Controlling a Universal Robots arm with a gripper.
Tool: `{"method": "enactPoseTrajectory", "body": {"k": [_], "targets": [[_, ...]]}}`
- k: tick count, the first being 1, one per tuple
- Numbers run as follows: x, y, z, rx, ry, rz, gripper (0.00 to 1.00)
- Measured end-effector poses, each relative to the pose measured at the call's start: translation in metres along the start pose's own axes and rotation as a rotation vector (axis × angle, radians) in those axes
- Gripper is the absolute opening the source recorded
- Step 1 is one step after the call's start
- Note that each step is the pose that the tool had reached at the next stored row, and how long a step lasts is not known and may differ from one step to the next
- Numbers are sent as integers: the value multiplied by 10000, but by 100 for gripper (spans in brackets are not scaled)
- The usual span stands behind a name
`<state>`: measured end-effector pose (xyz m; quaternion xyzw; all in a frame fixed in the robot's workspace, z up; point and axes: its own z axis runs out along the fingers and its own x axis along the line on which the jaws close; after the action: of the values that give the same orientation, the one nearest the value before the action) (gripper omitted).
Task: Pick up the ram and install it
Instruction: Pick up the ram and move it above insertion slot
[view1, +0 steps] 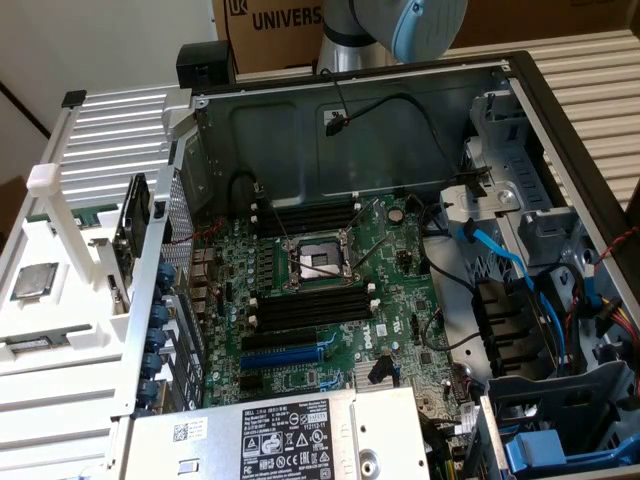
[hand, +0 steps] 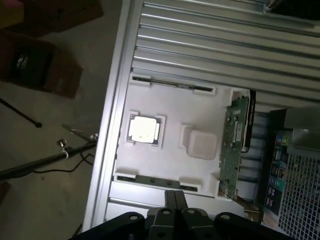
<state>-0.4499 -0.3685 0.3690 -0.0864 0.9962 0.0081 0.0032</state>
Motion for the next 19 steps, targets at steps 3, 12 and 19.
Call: {"method": "enactPoseTrajectory", "body": {"k": [3, 12, 19], "targets": [[0, 0, 10, -4, 8, -544, 10], [0, -1, 49, -20, 41, -2571, 10], [1, -1, 68, -30, 60, -3846, 10]]}}
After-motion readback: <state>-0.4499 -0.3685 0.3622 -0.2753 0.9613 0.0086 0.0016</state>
